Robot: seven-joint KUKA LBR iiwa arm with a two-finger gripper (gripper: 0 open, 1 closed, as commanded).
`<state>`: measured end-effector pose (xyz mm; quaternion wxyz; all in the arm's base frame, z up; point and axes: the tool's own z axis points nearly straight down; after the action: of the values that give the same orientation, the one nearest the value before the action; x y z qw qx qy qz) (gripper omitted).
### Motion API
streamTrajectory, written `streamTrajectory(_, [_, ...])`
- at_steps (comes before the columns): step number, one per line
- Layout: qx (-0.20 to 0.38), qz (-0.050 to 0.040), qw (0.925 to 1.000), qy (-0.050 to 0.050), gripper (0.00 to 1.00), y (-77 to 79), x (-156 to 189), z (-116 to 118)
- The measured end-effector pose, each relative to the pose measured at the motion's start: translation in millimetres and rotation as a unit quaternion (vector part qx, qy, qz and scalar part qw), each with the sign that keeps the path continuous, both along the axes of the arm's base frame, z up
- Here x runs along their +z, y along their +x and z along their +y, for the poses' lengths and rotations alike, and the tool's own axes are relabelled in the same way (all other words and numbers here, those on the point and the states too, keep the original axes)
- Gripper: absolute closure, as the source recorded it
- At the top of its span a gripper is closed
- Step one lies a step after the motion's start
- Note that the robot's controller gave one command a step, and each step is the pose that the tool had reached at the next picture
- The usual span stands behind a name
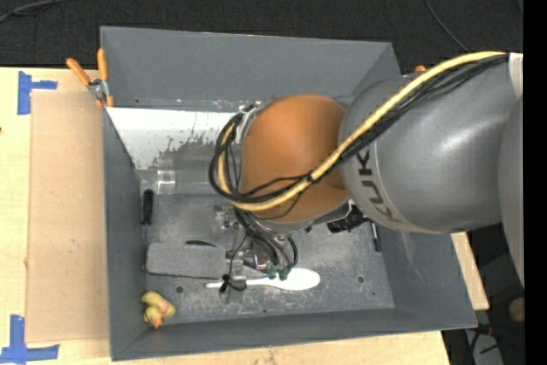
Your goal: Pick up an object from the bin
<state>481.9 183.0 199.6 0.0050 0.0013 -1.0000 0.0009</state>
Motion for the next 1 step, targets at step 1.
streamTrajectory(1, [-0.003,-0.0038,1.0000,0.001,0.00,2.2,4.0,-1.3])
